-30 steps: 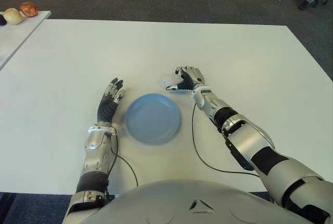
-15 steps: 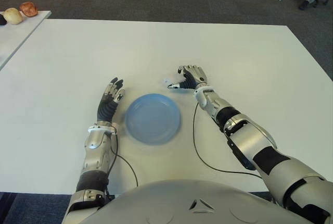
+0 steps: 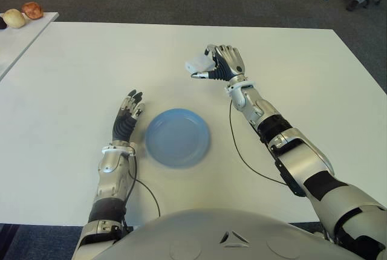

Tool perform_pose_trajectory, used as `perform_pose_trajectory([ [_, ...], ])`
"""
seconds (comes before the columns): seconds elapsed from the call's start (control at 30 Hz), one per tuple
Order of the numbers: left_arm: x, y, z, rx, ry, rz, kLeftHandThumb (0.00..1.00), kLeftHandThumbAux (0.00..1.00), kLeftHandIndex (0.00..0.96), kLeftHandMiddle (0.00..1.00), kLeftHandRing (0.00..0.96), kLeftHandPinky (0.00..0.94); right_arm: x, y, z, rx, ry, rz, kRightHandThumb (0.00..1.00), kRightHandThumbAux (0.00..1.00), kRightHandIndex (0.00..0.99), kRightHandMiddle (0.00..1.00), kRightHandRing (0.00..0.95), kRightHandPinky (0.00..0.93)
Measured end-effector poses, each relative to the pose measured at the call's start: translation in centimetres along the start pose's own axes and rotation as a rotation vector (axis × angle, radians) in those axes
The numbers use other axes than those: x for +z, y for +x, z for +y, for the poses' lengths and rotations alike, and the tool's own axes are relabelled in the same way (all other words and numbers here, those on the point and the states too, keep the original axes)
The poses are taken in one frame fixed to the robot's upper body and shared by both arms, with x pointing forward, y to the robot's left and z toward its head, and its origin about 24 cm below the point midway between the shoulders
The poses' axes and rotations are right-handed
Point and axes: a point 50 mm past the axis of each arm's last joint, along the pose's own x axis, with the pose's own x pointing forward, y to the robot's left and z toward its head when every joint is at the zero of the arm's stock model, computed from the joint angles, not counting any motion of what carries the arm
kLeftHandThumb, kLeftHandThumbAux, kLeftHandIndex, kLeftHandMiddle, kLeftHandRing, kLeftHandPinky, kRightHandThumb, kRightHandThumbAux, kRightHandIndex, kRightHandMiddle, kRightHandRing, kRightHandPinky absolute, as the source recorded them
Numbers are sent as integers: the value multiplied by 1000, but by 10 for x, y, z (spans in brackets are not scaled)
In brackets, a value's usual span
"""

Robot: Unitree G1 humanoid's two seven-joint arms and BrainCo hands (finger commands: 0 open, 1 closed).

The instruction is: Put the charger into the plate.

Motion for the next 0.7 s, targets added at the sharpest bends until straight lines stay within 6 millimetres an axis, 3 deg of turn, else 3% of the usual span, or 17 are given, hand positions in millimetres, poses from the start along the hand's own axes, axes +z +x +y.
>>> perform_pose_trajectory([
  [0.3, -3, 0, -1, -2, -1, 14, 0, 544, 28, 118, 74, 0, 42, -23, -12, 11, 110, -147, 751, 707, 441, 891, 884, 864],
  [0.7, -4, -1, 0, 2, -2, 20, 0, 535, 18, 117, 71, 0, 56, -45, -17, 122, 140, -192, 752, 707, 441, 891, 881, 867],
])
